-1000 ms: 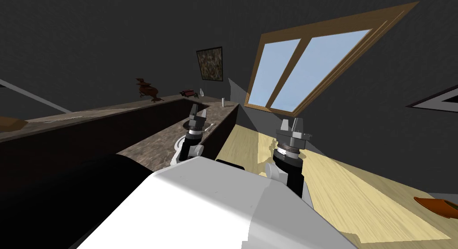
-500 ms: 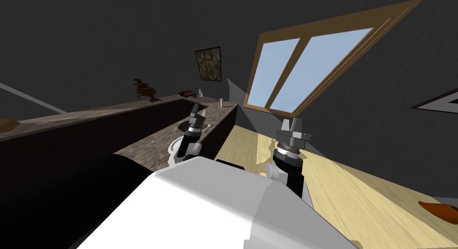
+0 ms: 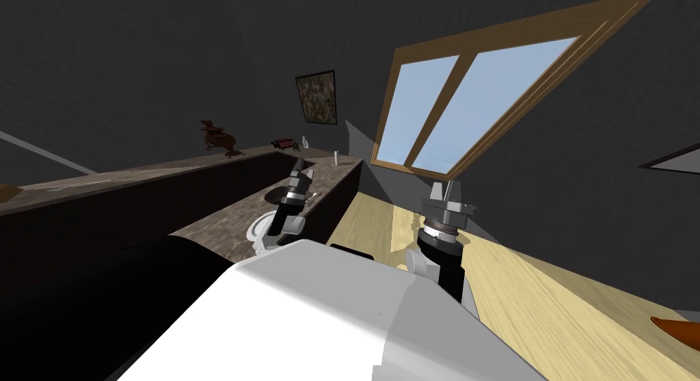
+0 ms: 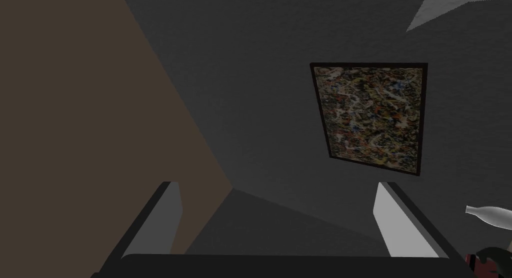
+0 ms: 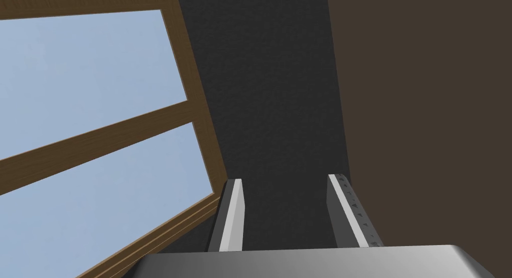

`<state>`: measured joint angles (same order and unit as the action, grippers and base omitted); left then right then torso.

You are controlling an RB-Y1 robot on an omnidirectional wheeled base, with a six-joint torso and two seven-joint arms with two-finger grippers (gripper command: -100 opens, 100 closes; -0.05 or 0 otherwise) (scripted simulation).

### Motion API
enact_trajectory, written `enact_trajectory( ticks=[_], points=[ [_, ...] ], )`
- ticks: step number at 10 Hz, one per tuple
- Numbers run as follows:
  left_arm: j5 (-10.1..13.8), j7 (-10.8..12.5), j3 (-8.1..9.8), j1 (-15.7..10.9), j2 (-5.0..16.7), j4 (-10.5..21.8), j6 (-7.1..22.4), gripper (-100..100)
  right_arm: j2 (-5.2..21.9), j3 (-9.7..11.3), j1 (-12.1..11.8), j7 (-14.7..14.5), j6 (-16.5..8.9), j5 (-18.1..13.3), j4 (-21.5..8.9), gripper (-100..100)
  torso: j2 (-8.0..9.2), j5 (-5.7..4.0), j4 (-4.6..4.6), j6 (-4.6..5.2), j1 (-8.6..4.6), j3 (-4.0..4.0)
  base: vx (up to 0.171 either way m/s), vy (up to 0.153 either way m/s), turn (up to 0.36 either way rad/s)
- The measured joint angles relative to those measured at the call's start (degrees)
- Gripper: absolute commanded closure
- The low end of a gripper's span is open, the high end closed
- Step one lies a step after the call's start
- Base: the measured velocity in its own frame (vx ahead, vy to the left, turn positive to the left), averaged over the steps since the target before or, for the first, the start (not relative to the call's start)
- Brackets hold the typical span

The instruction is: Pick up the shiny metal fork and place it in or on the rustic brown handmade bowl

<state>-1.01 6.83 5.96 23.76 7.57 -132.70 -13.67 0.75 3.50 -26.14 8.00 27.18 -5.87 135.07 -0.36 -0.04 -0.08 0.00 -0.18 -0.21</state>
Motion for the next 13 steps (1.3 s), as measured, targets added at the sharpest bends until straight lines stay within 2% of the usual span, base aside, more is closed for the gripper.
enact_trajectory(
  ticks=[2,4,5,6,13],
  points=[
    [0.1,0.47,0.63,-0.15,0.12,0.33,2.44,-100,0.0,0.0,0.01,0.0,0.0,0.0,0.0,0,0.2,0.01,0.03,0.0,0.06,0.1,0.042,-0.042,0.01],
    [0.42,1.29,2.08,-0.74,0.52,0.28,5.54,-100,0.0,0.0,0.0,0.0,0.0,0.0,0.0,0,0.1,0.0,0.01,0.0,0.0,0.05,0.052,-0.042,0.009],
    [0.39,1.36,2.14,-0.88,0.47,0.23,6.73,-100,0.0,0.0,0.01,0.0,0.0,0.0,0.0,0,0.2,0.01,0.03,0.0,0.06,0.1,0.065,-0.052,0.026],
    [0.4,1.62,2.84,-1.71,0.46,0.59,8.4,-100,0.0,0.0,0.0,0.0,0.0,0.0,0.0,0,0.12,0.0,0.02,0.0,0.01,0.07,0.062,-0.057,0.017],
    [1.19,3.84,6.32,-2.55,0.95,0.83,18.49,-100,0.0,0.0,0.01,0.0,0.0,0.0,0.0,0,0.19,0.02,0.03,0.0,0.09,0.1,0.067,-0.045,0.022]
  ],
)
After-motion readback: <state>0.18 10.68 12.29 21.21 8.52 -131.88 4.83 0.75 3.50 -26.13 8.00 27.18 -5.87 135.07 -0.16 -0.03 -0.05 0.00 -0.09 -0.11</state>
